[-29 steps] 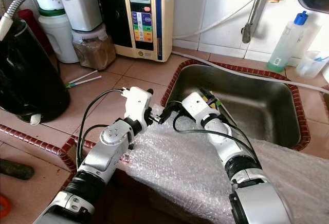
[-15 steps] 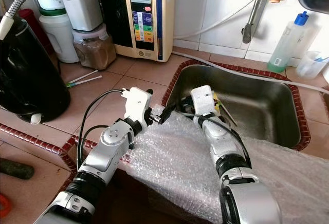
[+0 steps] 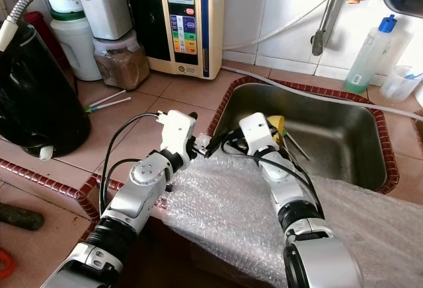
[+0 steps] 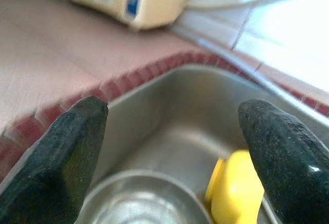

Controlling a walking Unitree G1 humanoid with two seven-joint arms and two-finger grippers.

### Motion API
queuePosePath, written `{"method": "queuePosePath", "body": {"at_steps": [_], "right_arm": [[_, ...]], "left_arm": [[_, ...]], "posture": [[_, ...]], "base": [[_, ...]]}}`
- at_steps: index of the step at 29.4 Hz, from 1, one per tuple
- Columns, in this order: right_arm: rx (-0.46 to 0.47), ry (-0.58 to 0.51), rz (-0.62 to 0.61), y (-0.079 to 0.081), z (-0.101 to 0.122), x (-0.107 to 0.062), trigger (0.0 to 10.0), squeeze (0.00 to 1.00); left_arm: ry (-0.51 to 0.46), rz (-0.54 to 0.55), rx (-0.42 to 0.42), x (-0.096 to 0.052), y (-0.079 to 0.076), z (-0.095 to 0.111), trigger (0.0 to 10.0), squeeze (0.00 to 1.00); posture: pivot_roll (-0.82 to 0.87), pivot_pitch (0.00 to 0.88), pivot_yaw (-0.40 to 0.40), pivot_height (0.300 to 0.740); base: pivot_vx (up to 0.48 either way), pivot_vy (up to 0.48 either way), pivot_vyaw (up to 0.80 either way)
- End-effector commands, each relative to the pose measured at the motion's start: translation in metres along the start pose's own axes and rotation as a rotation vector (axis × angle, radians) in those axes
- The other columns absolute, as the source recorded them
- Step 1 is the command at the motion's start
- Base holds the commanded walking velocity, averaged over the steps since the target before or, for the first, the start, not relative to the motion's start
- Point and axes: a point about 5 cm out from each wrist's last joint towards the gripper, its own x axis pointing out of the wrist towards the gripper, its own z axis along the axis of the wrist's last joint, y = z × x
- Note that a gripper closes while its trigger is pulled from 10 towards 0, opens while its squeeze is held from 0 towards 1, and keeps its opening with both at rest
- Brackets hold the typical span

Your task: Kitchen organization

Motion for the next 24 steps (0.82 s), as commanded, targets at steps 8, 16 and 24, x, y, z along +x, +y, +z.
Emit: {"method": "queuePosePath", "body": {"at_steps": [8, 16, 24], "right_arm": [[-0.020, -0.242, -0.149, -0.026, 0.036, -0.014, 10.0, 0.00], [-0.036, -0.276, -0.175, -0.038, 0.041, -0.028, 10.0, 0.00], [-0.090, -0.293, -0.141, -0.046, 0.059, -0.050, 10.0, 0.00]], "left_arm": [[-0.069, 0.230, 0.087, -0.007, 0.029, 0.019, 10.0, 0.00], [-0.085, 0.289, 0.117, -0.015, 0.035, 0.023, 10.0, 0.00], [-0.097, 0.299, 0.079, -0.034, 0.049, 0.034, 10.0, 0.00]], "posture": [[0.03, 0.000, 0.020, 0.740], [0.01, 0.000, 0.025, 0.740], [-0.01, 0.000, 0.029, 0.740]], "base": [[0.000, 0.000, 0.00], [0.000, 0.000, 0.00], [0.000, 0.000, 0.00]]}}
